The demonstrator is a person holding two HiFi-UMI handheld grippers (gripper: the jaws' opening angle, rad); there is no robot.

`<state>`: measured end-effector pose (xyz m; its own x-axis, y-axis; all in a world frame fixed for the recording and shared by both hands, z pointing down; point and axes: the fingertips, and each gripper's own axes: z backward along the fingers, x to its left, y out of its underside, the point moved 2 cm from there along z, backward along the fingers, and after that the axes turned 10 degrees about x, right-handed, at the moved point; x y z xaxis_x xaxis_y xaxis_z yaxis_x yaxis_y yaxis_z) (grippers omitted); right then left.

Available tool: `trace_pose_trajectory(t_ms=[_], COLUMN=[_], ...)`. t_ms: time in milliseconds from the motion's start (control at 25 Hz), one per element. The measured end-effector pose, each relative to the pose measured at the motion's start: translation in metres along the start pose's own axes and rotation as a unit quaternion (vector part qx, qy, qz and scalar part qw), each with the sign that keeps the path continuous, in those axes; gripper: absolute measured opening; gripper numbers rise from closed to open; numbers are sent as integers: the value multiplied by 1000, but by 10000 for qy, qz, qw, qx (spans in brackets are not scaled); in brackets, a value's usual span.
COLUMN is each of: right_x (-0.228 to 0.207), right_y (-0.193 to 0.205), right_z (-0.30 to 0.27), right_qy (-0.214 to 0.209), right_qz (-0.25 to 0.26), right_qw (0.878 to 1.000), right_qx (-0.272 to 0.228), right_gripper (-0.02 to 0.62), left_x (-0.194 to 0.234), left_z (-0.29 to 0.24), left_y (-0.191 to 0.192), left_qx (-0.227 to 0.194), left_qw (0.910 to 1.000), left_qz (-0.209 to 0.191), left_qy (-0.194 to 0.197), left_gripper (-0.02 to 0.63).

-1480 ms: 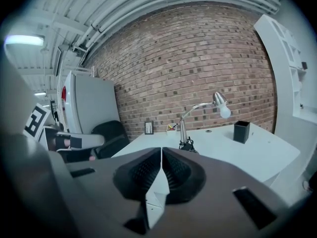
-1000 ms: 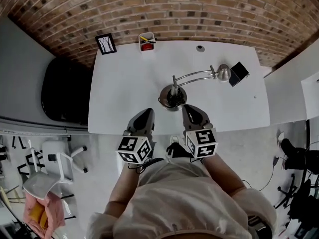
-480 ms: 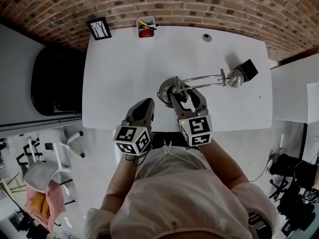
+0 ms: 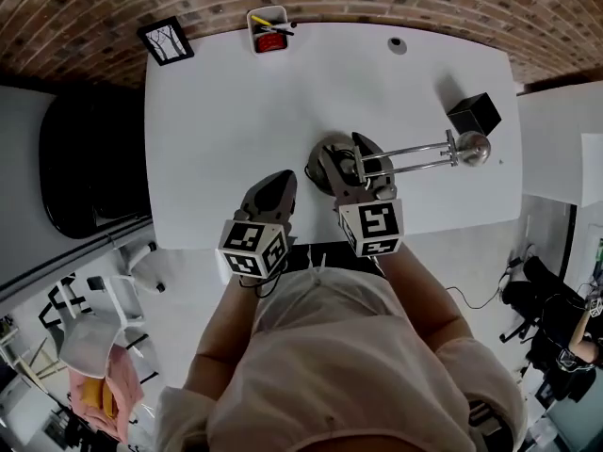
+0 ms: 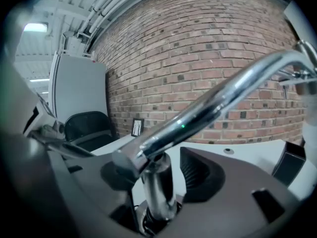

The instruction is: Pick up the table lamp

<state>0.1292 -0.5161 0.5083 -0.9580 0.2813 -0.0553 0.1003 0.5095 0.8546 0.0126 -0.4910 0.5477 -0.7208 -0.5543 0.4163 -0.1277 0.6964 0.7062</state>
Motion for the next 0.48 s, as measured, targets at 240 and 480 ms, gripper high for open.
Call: trace_pose_trajectory(t_ms=[240, 480], right_x=[-1, -2], right_y=[-5, -9], right_z=[-7, -12], right_qy=[156, 501], right_qz=[-47, 339], right_qw=[9997, 9982], right_qx=[-163, -21], right_gripper=[181, 39], left_x=[26, 23], left_z=[-40, -68], left_y=[42, 72], left_qx=[584, 1145], left_qw=[9980, 9868], left_qz=[172, 910], left_qy=[182, 689], left_gripper=[20, 28])
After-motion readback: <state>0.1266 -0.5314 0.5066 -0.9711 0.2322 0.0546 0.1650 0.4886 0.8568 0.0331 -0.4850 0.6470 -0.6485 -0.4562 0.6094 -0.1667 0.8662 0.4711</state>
